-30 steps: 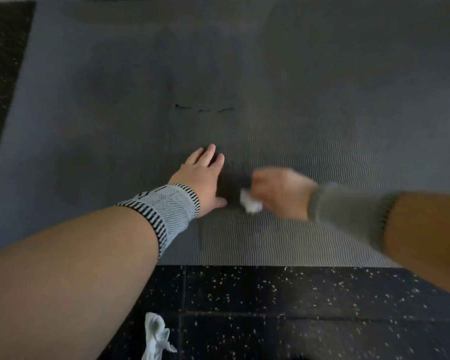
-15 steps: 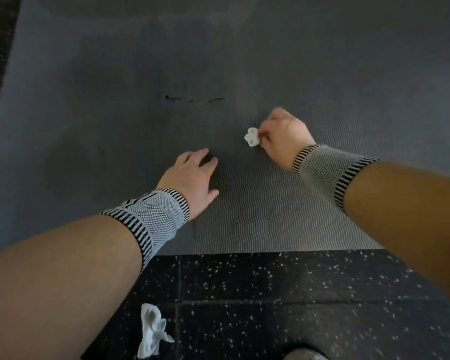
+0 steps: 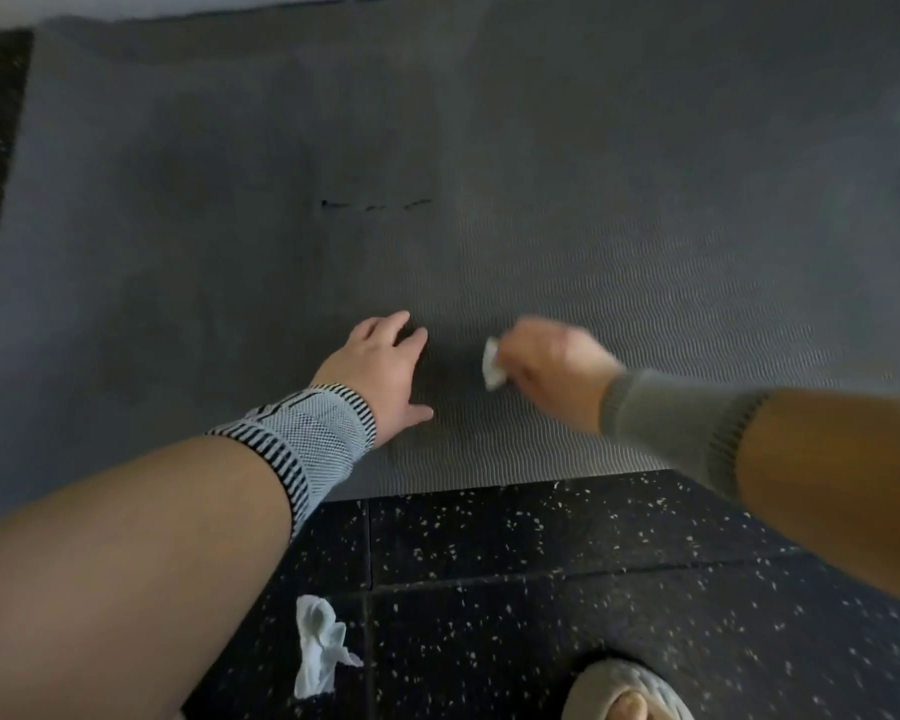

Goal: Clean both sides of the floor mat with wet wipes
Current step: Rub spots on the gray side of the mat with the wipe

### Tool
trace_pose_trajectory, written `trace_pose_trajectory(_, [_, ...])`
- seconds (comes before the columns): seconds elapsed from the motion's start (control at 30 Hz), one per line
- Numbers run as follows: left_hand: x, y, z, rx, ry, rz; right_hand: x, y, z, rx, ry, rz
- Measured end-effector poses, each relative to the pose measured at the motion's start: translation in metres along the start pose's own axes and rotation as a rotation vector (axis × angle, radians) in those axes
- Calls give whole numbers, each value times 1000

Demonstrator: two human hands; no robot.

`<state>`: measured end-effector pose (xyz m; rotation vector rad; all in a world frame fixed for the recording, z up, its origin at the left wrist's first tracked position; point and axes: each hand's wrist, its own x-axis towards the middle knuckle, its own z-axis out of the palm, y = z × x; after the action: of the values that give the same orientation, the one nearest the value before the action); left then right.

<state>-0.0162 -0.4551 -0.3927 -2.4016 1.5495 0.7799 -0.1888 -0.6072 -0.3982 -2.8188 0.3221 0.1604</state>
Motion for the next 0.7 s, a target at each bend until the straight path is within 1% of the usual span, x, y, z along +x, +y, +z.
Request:
trace_pose_trajectory(0.07, [-2,-1,3,-13,28,-3,-40,-37,5,120,-170,-129])
trace_pose_trajectory(0.1, [-3,-2,4,-19,37,-1,-47,-42,7,126,-254,-196])
trace_pose_trajectory(0.13, [-3,-3,5,-28,44,2,-41,-37,9,106,-299,-215])
trace_pose_trajectory(0.17, [-3,-4,5,-39,50,9,-27,-30,7,71,-261,-181])
trace_pose_trajectory(0.23, [-5,-7,6,-55,45,31,1,-15,-2,79,-62,-47])
trace_pose_trajectory(0.27, [-7,-9,6,-56,40,38,4,-11,-4,106,-15,28])
trace_pose_trajectory(0.3, [-8,-11,6,-47,34,41,0,-12,-4,77,-1,41])
trace_pose_trajectory(0.33, [-10,-13,5,-30,24,42,-10,-20,-3,24,-31,-4])
trace_pose_trajectory(0.37, [-11,-15,5,-12,16,38,-24,-34,-1,-41,-74,-107])
trace_pose_trajectory(0.4, [-13,-17,6,0,16,33,-38,-45,1,-49,-153,-207])
trace_pose_trajectory(0.43, [-14,-19,8,0,21,31,-44,-50,4,2,-253,-264])
trace_pose_trajectory(0.47, [-15,-21,10,-12,28,32,-40,-48,7,14,-354,-274])
trace_pose_trajectory(0.5, [-15,-21,11,-29,37,36,-27,-45,1,-26,-351,-263])
trace_pose_trajectory(0.53, [-14,-22,12,-41,42,41,-10,-37,2,-14,-251,-233])
trace_pose_trajectory(0.57, [-14,-23,13,-43,42,45,6,-31,-1,27,-148,-114])
trace_pose_trajectory(0.6, [-15,-23,13,-40,36,46,16,-28,-1,44,-95,-18])
trace_pose_trajectory(0.63, [-14,-23,13,-38,28,46,17,-30,1,36,-82,23])
trace_pose_trajectory(0.67, [-14,-23,12,-32,15,46,10,-38,7,1,-105,-38])
trace_pose_trajectory(0.7, [-13,-22,11,-24,-1,44,-3,-51,12,9,-182,-131])
